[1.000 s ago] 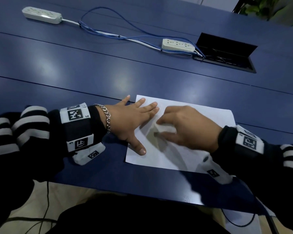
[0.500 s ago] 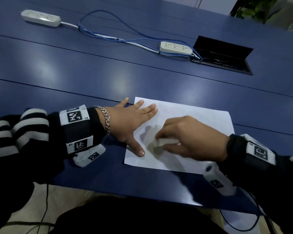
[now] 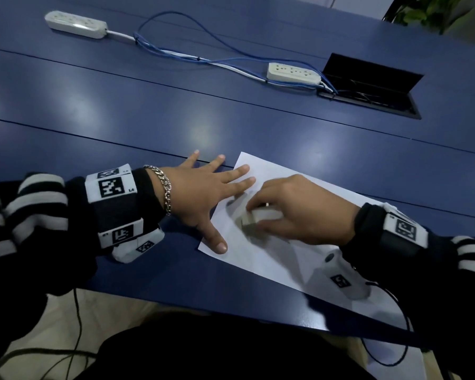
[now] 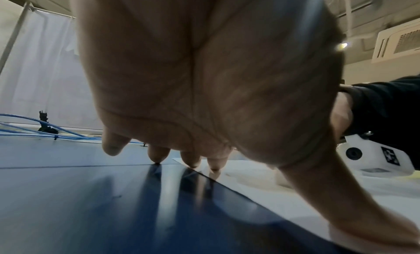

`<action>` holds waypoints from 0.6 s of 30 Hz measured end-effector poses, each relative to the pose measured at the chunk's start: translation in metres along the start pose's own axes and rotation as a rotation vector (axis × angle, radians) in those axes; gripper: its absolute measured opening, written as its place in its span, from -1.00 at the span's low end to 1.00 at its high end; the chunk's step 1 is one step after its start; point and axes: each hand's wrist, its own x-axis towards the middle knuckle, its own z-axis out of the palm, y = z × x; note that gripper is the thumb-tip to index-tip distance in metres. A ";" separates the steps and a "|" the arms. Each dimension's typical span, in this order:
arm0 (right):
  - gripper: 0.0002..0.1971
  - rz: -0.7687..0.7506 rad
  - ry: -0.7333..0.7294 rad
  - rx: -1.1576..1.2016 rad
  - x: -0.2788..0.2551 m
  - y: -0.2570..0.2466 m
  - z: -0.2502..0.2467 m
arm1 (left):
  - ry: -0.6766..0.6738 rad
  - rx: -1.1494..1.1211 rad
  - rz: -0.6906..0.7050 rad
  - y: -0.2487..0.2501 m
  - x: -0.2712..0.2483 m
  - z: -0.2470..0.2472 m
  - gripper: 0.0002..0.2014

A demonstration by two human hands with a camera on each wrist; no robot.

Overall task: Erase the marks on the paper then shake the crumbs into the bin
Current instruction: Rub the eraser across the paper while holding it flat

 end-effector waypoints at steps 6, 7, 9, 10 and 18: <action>-0.81 -0.133 -0.096 0.038 -0.007 -0.015 0.001 | -0.013 0.000 -0.006 0.000 0.002 0.000 0.44; -0.79 -0.181 -0.168 0.058 -0.009 -0.018 0.000 | -0.013 0.004 -0.003 0.000 0.002 0.000 0.44; -0.76 -0.202 -0.220 0.065 -0.006 -0.017 -0.004 | -0.012 0.003 -0.001 0.000 0.001 0.001 0.44; -0.74 -0.175 -0.178 0.052 0.000 -0.012 -0.006 | -0.011 -0.001 -0.003 0.000 0.001 0.001 0.44; -0.79 -0.248 -0.208 0.059 -0.007 -0.021 -0.003 | -0.016 0.010 -0.010 0.002 -0.001 -0.002 0.43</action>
